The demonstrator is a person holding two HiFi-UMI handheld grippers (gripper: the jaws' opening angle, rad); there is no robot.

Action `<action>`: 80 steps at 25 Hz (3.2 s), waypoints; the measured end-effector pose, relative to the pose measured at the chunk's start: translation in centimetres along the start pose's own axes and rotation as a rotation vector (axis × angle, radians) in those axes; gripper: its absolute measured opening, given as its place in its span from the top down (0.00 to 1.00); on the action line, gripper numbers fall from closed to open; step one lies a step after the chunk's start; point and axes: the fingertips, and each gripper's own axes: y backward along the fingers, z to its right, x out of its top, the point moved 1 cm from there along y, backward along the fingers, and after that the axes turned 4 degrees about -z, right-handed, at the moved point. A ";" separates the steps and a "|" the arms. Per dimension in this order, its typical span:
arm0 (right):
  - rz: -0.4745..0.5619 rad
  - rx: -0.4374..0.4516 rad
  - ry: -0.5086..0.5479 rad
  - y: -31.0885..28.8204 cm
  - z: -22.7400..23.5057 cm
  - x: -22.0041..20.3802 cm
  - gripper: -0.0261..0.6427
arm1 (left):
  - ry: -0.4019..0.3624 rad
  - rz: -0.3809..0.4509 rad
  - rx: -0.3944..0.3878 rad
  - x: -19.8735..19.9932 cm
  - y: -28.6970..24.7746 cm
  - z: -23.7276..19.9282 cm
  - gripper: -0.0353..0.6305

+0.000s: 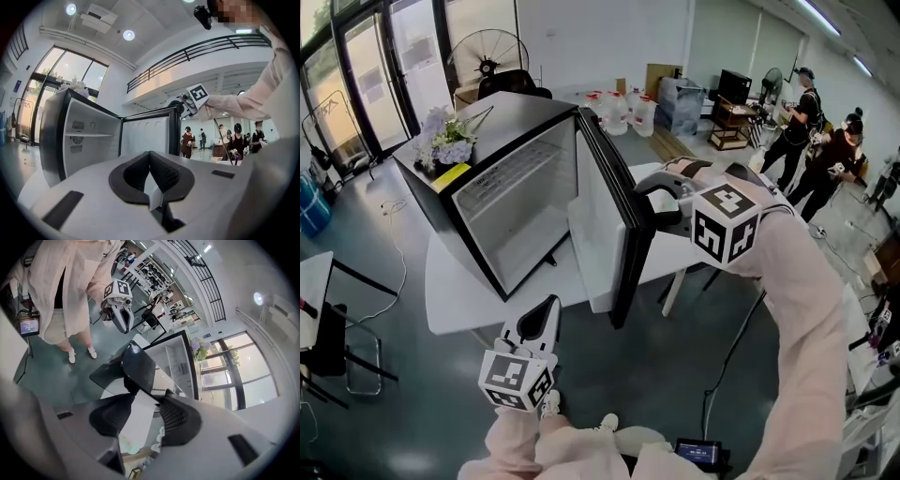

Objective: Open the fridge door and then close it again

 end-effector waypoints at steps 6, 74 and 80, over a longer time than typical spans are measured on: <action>-0.061 0.019 0.018 0.7 -0.7 -2.4 0.69 | -0.004 0.009 -0.018 0.5 -1.5 1.0 0.93; -0.149 0.012 0.068 1.4 -2.3 -12.7 0.69 | 0.011 -0.004 0.001 -0.1 -6.6 0.6 0.93; -0.167 0.012 0.049 1.7 -2.4 -11.8 0.69 | 0.014 -0.024 0.002 -0.8 -5.2 0.3 0.93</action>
